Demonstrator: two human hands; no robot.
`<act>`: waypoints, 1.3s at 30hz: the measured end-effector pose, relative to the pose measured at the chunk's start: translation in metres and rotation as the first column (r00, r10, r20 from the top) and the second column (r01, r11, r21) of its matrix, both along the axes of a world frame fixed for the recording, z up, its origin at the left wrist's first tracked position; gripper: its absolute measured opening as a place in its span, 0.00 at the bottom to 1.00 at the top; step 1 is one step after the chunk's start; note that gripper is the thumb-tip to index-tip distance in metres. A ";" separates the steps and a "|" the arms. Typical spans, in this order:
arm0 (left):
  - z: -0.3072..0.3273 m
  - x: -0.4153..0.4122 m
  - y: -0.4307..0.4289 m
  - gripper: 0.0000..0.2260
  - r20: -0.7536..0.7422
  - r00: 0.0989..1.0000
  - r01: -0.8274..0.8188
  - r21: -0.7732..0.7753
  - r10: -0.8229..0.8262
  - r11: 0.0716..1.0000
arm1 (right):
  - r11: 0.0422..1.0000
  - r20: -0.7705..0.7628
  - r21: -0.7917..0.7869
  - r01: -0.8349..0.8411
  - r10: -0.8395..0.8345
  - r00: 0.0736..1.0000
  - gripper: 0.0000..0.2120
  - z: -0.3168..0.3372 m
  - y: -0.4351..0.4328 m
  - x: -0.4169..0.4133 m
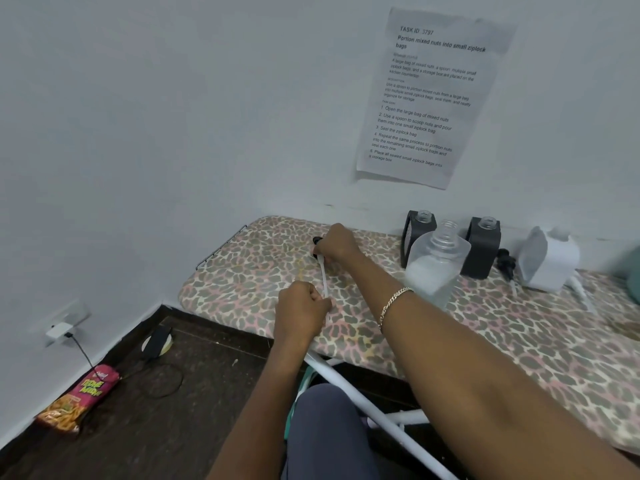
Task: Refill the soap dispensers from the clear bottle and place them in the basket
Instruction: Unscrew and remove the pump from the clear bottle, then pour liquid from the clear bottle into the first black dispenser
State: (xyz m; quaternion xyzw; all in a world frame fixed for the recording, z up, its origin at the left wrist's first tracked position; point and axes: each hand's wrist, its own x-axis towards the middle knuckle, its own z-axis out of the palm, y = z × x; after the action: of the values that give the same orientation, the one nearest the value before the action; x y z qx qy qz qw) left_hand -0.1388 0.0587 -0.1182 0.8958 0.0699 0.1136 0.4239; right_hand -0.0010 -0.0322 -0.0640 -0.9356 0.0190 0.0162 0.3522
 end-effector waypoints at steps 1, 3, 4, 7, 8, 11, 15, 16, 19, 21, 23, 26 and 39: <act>0.001 -0.001 0.000 0.13 0.007 1.000 0.002 -0.002 -0.002 1.000 | 1.000 0.016 -0.019 -0.021 0.022 1.000 0.19 0.005 0.001 -0.004; 0.002 -0.002 0.000 0.14 0.032 0.999 -0.009 0.011 0.009 1.000 | 0.998 0.059 -0.042 -0.053 0.055 0.997 0.18 0.016 0.000 -0.013; 0.003 -0.003 0.000 0.14 0.052 0.998 -0.022 0.025 0.020 0.999 | 0.997 0.084 -0.044 -0.060 0.064 0.994 0.18 0.021 -0.001 -0.017; 0.010 -0.008 -0.005 0.13 0.166 0.984 -0.065 0.038 0.058 0.997 | 0.996 0.174 -0.048 -0.074 0.081 0.981 0.08 0.047 -0.009 -0.045; 0.013 -0.009 -0.007 0.12 0.221 0.974 -0.066 0.040 0.056 0.997 | 0.995 0.208 -0.045 -0.087 0.094 0.974 0.06 0.053 -0.013 -0.053; 0.026 -0.014 -0.018 0.11 0.352 0.936 -0.023 0.022 0.014 0.999 | 0.991 0.326 -0.057 -0.123 0.135 0.936 0.23 0.074 -0.030 -0.073; 0.047 -0.028 -0.044 0.22 0.426 0.902 0.109 -0.075 -0.067 0.991 | 0.979 0.462 -0.085 -0.184 0.202 0.864 0.24 0.109 -0.058 -0.106; 0.050 -0.032 -0.051 0.25 0.427 0.899 0.147 -0.094 -0.093 0.985 | 0.980 0.492 -0.084 -0.183 0.201 0.847 0.23 0.117 -0.066 -0.114; 0.056 -0.040 -0.069 0.37 0.391 0.897 0.265 -0.100 -0.207 0.959 | 0.986 0.564 -0.048 -0.160 0.159 0.810 0.21 0.138 -0.092 -0.131; 0.056 -0.044 -0.081 0.45 0.334 0.895 0.340 -0.077 -0.297 0.937 | 0.992 0.580 -0.016 -0.129 0.114 0.806 0.19 0.148 -0.111 -0.134; 0.054 -0.045 -0.092 0.46 0.294 0.884 0.396 -0.057 -0.364 0.916 | 0.995 0.583 0.016 -0.095 0.068 0.810 0.16 0.154 -0.128 -0.133; 0.047 -0.045 -0.104 0.39 0.299 0.864 0.434 -0.037 -0.404 0.900 | 0.998 0.573 0.039 -0.049 0.018 0.819 0.14 0.154 -0.151 -0.126; 0.037 -0.038 -0.103 0.23 0.384 0.890 0.292 -0.061 -0.248 0.954 | 0.965 0.402 0.139 0.224 -0.261 0.877 0.21 0.070 -0.194 -0.072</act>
State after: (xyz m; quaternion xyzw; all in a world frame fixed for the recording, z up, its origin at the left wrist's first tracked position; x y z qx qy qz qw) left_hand -0.1767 -0.0447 -0.0816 0.8324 -0.1304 0.2168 0.4930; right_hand -0.0729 -0.2261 0.0058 -0.8910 0.0597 -0.2274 0.3883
